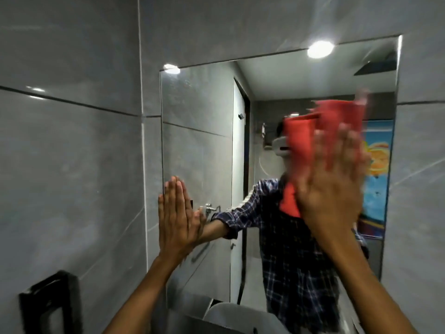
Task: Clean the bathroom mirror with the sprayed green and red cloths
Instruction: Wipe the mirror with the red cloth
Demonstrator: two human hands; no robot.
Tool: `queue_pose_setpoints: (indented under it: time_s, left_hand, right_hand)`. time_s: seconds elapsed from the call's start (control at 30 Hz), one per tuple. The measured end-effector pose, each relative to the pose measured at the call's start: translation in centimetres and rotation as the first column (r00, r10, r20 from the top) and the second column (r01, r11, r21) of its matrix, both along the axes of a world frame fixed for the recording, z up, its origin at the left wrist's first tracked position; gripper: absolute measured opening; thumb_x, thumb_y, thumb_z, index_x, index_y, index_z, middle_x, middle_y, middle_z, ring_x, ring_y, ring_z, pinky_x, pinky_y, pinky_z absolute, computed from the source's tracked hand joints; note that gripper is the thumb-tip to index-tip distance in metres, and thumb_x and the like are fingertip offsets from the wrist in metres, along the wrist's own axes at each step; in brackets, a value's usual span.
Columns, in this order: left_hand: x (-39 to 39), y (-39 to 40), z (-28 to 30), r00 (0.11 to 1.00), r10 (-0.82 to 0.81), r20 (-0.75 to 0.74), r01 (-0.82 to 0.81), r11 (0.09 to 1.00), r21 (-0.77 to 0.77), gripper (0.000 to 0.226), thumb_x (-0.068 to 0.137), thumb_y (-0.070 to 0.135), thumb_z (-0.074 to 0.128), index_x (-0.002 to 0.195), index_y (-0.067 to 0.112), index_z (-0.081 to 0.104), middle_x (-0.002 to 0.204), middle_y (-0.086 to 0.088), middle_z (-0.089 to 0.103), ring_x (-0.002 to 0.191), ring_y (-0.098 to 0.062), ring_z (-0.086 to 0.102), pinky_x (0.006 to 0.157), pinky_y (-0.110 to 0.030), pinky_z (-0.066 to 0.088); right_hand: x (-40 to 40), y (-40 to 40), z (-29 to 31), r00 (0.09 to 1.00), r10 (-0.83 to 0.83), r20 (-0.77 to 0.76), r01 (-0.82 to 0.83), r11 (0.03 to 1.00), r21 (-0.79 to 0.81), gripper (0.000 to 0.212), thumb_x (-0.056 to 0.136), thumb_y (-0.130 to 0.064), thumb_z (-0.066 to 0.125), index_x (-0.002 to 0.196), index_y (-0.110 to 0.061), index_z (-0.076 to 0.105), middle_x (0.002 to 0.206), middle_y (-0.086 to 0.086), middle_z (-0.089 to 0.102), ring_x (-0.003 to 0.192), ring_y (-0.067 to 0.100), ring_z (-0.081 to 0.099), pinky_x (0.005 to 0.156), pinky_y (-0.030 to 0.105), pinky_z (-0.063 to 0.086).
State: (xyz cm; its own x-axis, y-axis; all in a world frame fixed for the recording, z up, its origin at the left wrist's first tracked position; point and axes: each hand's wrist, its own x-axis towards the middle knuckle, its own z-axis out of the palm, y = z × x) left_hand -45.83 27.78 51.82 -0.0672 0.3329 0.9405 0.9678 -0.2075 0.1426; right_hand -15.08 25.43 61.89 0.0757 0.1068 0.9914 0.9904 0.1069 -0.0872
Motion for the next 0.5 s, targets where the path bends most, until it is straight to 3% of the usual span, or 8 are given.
queue_pose_setpoints:
  time_s: [0.1,0.17,0.23,0.3,0.4,0.5]
  left_hand:
    - [0.0,0.4,-0.1,1.0,0.012,-0.003,-0.012,1.0,0.029,0.073,0.102,0.037,0.025,0.162,-0.002,0.014,0.172,-0.022,0.011,0.161,-0.035,0.009,0.128,-0.061,0.017]
    - [-0.2,0.6,-0.2,1.0,-0.009,-0.004,0.009,0.999,0.052,0.074,0.102,0.037,0.028,0.163,0.003,0.005,0.173,-0.022,0.009,0.162,-0.032,0.004,0.129,-0.059,0.014]
    - [-0.4,0.8,-0.3,0.999,-0.023,-0.024,0.025,0.996,0.081,0.075,0.103,0.037,0.029,0.164,0.011,-0.005,0.173,-0.02,0.007,0.163,-0.028,-0.001,0.131,-0.055,0.009]
    - [-0.4,0.9,-0.4,1.0,-0.004,-0.031,0.007,0.997,0.08,0.073,0.105,0.042,0.023,0.165,0.009,-0.003,0.174,-0.02,0.007,0.163,-0.03,0.001,0.131,-0.055,0.009]
    - [-0.5,0.7,-0.5,0.991,0.121,-0.064,-0.121,0.993,0.002,0.074,0.107,0.043,0.024,0.163,-0.001,0.005,0.173,-0.022,0.004,0.162,-0.035,0.002,0.129,-0.059,0.012]
    - [-0.5,-0.8,-1.0,0.998,0.067,0.017,-0.065,0.994,-0.091,0.078,0.107,0.049,0.026,0.164,0.002,0.002,0.175,-0.018,0.0,0.163,-0.031,-0.002,0.131,-0.055,0.005]
  right_hand:
    - [-0.8,-0.3,-0.8,0.941,-0.028,-0.338,0.029,1.0,-0.003,0.073,0.105,-0.038,0.033,0.168,-0.019,0.002,0.174,0.02,0.006,0.162,0.038,0.008,0.129,0.062,0.015]
    - [-4.2,-0.1,-0.8,0.941,0.013,-0.338,-0.008,1.0,0.016,0.072,0.106,-0.037,0.033,0.167,-0.015,0.003,0.174,0.021,0.008,0.162,0.039,0.01,0.13,0.062,0.014]
    - [-7.0,0.3,-2.5,0.996,0.056,-0.067,-0.056,0.998,-0.008,0.072,0.107,-0.036,0.034,0.167,-0.011,0.004,0.175,0.019,0.004,0.163,0.037,0.007,0.131,0.058,0.009]
    - [-8.4,0.6,-5.9,0.939,0.13,0.317,-0.105,0.99,-0.094,0.073,0.105,-0.034,0.037,0.167,-0.009,0.008,0.176,0.018,0.003,0.163,0.036,0.006,0.131,0.059,0.008]
    - [-7.8,0.9,-11.6,0.695,0.182,0.696,-0.082,0.981,-0.175,0.069,0.101,-0.024,0.046,0.164,-0.005,0.025,0.173,0.02,0.02,0.161,0.038,0.017,0.13,0.058,0.012]
    - [-4.5,-0.6,-16.2,0.426,0.292,0.856,0.01,0.945,-0.327,0.054,0.101,-0.028,0.046,0.152,-0.012,0.051,0.164,0.012,0.044,0.154,0.032,0.04,0.128,0.052,0.025]
